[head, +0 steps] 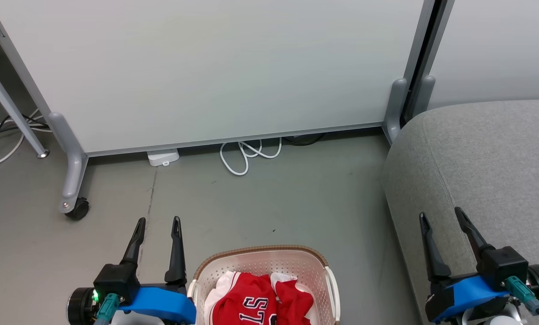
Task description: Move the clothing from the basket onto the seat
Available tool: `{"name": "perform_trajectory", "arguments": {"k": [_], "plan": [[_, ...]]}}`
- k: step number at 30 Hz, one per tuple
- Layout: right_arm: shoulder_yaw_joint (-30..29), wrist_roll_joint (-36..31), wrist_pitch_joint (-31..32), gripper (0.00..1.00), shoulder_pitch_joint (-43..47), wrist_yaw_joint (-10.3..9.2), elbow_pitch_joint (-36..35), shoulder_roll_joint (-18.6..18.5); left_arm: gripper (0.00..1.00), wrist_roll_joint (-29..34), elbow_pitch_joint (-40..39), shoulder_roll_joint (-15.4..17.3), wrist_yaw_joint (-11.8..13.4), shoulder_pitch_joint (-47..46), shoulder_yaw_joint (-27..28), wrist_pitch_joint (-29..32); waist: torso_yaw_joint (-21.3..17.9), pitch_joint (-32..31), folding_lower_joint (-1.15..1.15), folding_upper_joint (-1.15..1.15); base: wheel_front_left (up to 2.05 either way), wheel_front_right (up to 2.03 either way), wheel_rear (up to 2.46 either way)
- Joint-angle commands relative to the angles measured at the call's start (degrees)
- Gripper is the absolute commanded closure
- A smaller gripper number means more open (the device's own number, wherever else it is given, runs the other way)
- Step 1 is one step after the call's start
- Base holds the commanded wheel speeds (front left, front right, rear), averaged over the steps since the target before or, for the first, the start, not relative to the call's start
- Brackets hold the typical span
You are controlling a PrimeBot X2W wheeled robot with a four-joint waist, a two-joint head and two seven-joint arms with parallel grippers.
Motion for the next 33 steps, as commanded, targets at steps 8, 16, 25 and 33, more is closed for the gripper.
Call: {"name": "perform_trajectory", "arguments": {"k": [8,16,25,33], "plan": [[0.05,0.42,-0.32,0.00,0.05,0.13,0.31,-0.31,0.00,-0.11,0.02,-0.06,-0.06,-0.04,0.11,-0.27,-0.09,0.06,0.00,0.00,0.00,0.00,0.00],[1.49,1.01,-0.35,0.00,-0.97,0.13,0.20,-0.31,0.00,-0.28,3.26,-0.10,-0.33,-0.48,-0.25,-0.23,-2.31,0.95,0.00,0.00,0.00,0.00,0.00],[6.85,2.66,-0.78,0.00,-5.63,0.08,-3.33,-0.25,0.00,-1.67,16.79,1.52,-1.59,-8.08,0.25,2.63,-10.89,11.59,0.00,0.00,0.00,0.00,0.00],[11.78,5.71,-2.13,0.00,-10.48,0.08,-5.74,-0.18,0.00,0.75,28.57,5.50,-2.84,-17.84,-2.29,8.58,-18.02,25.22,0.00,0.00,0.00,0.00,0.00]]}}
